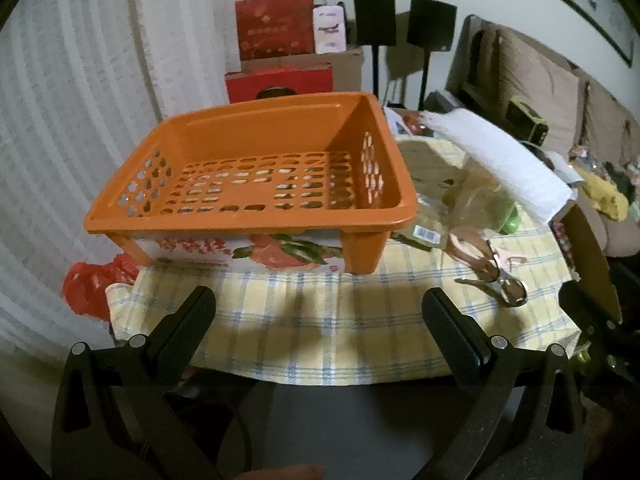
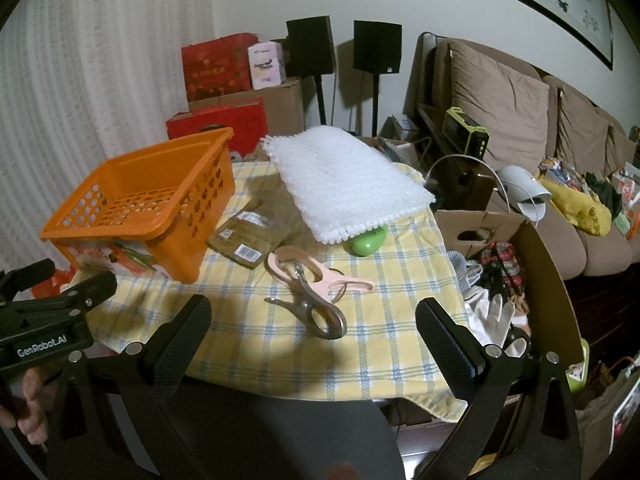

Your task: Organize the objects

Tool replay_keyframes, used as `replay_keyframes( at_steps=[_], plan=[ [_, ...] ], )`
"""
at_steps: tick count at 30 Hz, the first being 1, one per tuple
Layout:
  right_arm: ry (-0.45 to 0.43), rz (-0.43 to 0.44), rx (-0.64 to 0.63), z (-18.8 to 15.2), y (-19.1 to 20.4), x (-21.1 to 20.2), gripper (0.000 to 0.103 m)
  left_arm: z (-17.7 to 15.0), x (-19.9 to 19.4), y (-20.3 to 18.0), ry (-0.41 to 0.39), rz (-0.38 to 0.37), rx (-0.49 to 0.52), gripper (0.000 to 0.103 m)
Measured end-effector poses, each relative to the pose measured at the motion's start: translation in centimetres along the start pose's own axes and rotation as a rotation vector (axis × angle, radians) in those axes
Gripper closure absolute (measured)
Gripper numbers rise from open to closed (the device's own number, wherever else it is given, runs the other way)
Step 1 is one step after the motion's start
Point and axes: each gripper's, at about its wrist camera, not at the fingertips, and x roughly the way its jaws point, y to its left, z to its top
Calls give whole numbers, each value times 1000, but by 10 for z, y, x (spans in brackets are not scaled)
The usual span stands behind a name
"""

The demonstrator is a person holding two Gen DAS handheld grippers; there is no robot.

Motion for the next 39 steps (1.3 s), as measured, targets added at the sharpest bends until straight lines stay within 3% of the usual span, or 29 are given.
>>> replay_keyframes(
  at_steps=[7, 22, 39],
  plan=[
    [-2, 6, 25, 8, -16, 4, 0, 3, -4, -6, -45, -58, 31, 1],
    [-34, -12, 15, 21, -32, -1, 0, 15, -8, -18, -73, -77, 54, 3],
    [-35, -31, 3, 63, -72, 26, 2, 60, 16, -58, -69, -170, 53, 4]
  ],
)
